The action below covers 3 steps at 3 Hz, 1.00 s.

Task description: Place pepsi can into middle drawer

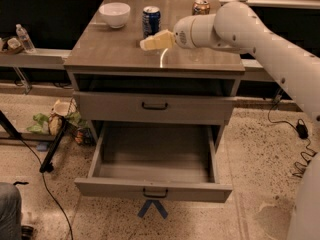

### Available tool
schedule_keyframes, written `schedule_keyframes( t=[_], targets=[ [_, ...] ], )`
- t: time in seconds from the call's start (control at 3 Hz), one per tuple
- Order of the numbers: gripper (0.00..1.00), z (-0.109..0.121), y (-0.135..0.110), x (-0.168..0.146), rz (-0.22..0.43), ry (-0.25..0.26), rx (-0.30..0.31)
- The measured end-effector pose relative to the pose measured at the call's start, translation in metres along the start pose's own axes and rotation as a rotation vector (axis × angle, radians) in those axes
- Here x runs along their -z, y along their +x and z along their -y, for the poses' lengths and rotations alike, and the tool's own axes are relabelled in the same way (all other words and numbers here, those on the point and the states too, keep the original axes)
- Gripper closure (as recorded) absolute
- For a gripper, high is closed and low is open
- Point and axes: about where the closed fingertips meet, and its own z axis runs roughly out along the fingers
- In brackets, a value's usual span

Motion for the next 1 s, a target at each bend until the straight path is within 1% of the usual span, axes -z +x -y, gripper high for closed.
schedule_keyframes(
  t=[0.33,0.67,1.0],
  targets=[
    [0.00,0.002,-0.011,-0.044,0.042,-0.034,0.024],
    [0.00,0.009,-0.019,-0.070,0.065,-0.045,0.034],
    [0.00,0.022,-0.024,-0.095,0.081,-0.012,0.044]
  ],
)
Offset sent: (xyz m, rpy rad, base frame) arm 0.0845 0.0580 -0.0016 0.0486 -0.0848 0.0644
